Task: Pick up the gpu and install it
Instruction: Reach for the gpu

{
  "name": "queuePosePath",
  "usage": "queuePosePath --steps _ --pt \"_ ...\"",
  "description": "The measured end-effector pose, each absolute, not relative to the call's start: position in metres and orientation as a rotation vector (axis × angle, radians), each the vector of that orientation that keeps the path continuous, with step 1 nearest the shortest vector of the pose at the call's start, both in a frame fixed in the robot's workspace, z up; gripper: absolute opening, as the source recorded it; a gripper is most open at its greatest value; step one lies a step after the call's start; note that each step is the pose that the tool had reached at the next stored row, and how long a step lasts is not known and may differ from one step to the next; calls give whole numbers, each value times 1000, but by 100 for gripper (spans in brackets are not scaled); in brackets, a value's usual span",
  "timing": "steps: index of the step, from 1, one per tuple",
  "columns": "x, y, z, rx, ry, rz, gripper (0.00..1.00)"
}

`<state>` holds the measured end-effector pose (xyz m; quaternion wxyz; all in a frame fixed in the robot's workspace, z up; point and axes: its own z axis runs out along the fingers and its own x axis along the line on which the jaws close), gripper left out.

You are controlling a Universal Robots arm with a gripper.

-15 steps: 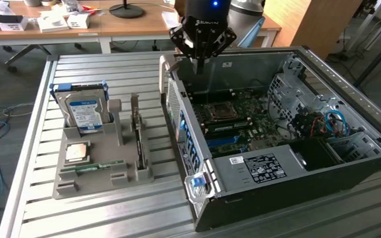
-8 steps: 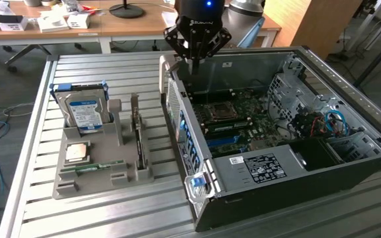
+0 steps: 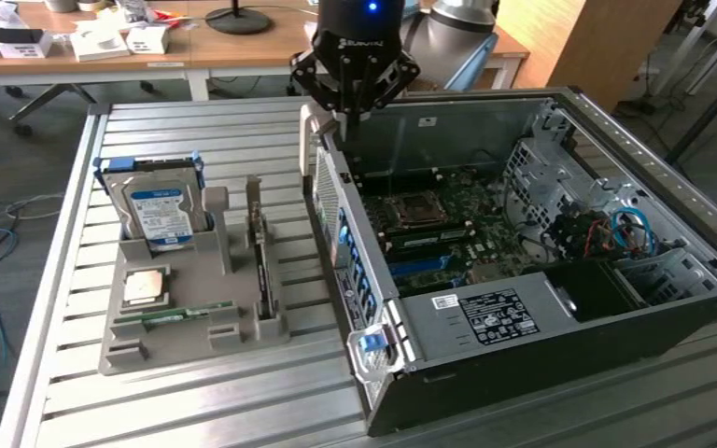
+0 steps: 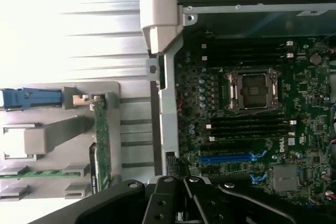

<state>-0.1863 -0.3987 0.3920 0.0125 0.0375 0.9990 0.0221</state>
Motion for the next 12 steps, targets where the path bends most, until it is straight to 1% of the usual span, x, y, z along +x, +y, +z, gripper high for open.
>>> queuePosePath --steps 12 --pt "-217 -398 391 117 3114 69 11"
